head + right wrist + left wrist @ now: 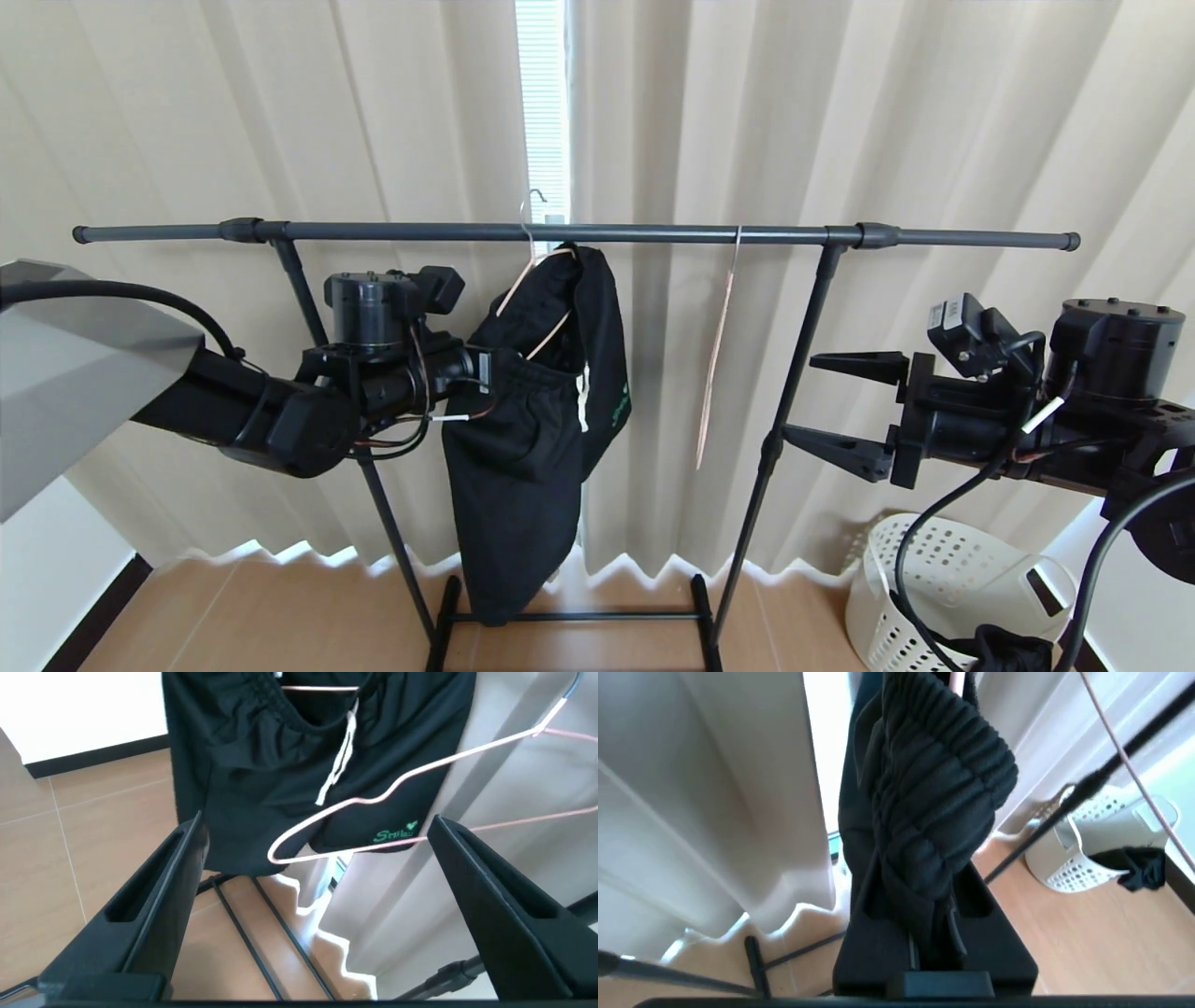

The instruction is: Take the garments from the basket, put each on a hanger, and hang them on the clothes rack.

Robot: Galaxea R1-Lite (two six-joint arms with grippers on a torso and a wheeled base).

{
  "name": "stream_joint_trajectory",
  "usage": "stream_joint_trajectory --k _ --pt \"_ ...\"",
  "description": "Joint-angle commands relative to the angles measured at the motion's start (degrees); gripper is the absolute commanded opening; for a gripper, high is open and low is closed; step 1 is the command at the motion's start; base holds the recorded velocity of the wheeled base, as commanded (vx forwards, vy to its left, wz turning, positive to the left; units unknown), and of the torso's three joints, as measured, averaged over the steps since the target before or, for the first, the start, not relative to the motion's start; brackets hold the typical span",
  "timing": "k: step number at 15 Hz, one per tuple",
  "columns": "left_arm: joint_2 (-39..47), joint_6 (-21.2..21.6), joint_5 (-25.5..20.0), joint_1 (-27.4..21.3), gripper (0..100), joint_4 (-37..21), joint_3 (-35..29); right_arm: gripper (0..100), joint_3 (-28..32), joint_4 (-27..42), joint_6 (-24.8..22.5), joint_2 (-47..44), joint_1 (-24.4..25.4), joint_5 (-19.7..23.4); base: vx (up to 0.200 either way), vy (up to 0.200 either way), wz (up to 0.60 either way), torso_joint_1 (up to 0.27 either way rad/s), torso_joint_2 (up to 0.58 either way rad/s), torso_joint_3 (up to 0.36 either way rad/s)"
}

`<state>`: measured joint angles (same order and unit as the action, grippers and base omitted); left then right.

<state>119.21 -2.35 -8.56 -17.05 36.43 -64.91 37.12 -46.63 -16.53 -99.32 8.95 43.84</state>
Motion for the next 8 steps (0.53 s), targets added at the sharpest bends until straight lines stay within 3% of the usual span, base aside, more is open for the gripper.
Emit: stream_joint_trajectory --k 1,8 --pt "3.8 -0.5 0.0 -0.2 0 0.0 -3.7 100 0.1 0.0 -0.1 -0.4 0.0 0.0 0.0 0.0 0.0 0.0 0.0 0.0" --pt "6.1 -0.9 0.1 -1.3 0 -0.1 -6.5 100 -0.5 -2.5 0.0 -0.6 0.0 0.0 0.0 0.0 0.0 0.0 0.0 0.0"
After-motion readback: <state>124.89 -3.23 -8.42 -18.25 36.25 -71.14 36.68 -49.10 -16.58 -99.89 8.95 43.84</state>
